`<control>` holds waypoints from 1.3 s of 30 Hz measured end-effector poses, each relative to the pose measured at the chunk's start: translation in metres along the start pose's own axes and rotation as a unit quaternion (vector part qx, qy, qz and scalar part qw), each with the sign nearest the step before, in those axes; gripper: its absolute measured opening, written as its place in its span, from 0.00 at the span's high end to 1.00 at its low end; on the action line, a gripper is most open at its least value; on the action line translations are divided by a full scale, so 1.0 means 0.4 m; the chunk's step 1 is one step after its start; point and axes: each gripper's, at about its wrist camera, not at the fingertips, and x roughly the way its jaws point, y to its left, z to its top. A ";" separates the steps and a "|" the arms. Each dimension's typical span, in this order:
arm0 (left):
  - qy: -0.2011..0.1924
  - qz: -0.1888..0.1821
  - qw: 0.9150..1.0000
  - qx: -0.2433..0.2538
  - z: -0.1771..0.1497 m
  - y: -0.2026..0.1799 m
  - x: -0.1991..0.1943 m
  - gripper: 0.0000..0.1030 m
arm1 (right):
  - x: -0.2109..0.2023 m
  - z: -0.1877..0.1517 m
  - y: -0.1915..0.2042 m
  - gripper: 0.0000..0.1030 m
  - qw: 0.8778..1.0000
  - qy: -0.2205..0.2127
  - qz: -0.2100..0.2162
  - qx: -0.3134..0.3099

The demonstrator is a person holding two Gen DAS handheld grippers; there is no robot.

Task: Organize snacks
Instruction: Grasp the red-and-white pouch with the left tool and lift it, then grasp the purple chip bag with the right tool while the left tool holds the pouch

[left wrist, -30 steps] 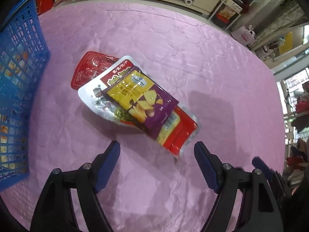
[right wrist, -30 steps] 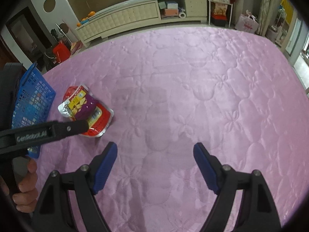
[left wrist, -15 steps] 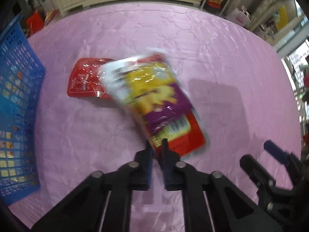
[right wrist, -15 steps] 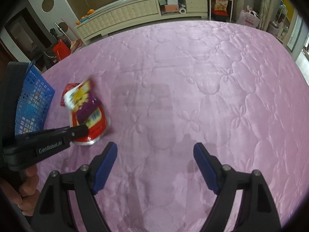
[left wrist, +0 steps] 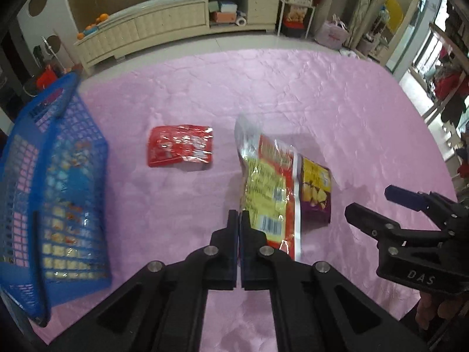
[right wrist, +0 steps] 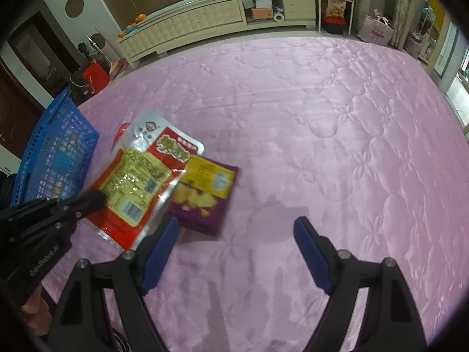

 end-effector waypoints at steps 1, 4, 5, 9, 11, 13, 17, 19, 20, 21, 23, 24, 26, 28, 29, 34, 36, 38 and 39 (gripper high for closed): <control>-0.004 0.000 1.000 -0.005 -0.003 0.013 -0.010 1.00 | -0.004 0.001 0.005 0.18 1.000 0.001 0.000 0.003; -0.017 0.003 1.000 -0.018 -0.031 0.056 -0.045 1.00 | -0.006 0.008 0.019 0.18 1.000 0.002 0.007 0.019; -0.021 0.006 1.000 -0.021 -0.036 0.072 -0.054 1.00 | -0.004 0.012 0.023 0.18 1.000 0.005 0.012 0.025; -0.034 0.026 0.999 -0.021 -0.049 0.103 -0.054 1.00 | 0.023 0.036 0.041 0.18 0.999 0.026 0.022 0.040; -0.038 0.032 0.999 -0.020 -0.059 0.106 -0.058 1.00 | 0.038 0.042 0.060 0.18 0.998 0.036 0.021 0.041; -0.039 0.035 0.998 -0.021 -0.061 0.109 -0.058 1.00 | 0.058 0.053 0.072 0.18 0.998 0.047 0.018 0.041; -0.047 0.046 0.998 -0.012 -0.063 0.109 -0.067 1.00 | 0.104 0.075 0.090 0.18 0.998 0.059 0.000 0.035; -0.051 0.046 0.998 -0.003 -0.061 0.108 -0.070 1.00 | 0.129 0.079 0.091 0.18 0.997 0.069 -0.018 0.039; -0.051 0.045 0.998 -0.001 -0.061 0.107 -0.067 1.00 | 0.139 0.080 0.090 0.18 0.996 0.073 -0.020 0.043; -0.049 0.043 0.998 0.000 -0.061 0.107 -0.064 1.00 | 0.147 0.082 0.087 0.18 0.996 0.076 -0.022 0.047; -0.045 0.035 0.998 -0.003 -0.058 0.112 -0.055 1.00 | 0.164 0.085 0.082 0.18 0.995 0.079 -0.028 0.051; -0.044 0.031 0.999 -0.006 -0.057 0.115 -0.052 1.00 | 0.171 0.086 0.079 0.18 0.995 0.082 -0.028 0.054; -0.043 0.026 0.999 -0.010 -0.055 0.120 -0.046 1.00 | 0.184 0.089 0.076 0.18 0.994 0.087 -0.022 0.059; -0.040 0.024 0.999 -0.014 -0.054 0.125 -0.039 1.00 | 0.190 0.099 0.093 0.18 0.995 0.082 -0.029 0.045; -0.039 0.024 0.999 -0.015 -0.054 0.128 -0.036 1.00 | 0.194 0.101 0.104 0.18 0.996 0.082 -0.032 0.033; -0.043 0.018 0.999 -0.012 -0.063 0.134 -0.030 1.00 | 0.209 0.101 0.134 0.21 0.993 0.090 -0.070 -0.003; -0.042 0.013 0.999 -0.017 -0.068 0.138 -0.026 1.00 | 0.213 0.089 0.166 0.33 0.990 0.089 -0.100 -0.054; -0.040 0.003 0.999 -0.027 -0.073 0.145 -0.027 1.00 | 0.208 0.084 0.176 0.40 0.990 0.085 -0.092 -0.065; -0.040 -0.001 0.999 -0.030 -0.074 0.146 -0.029 1.00 | 0.205 0.082 0.173 0.41 0.990 0.089 -0.086 -0.064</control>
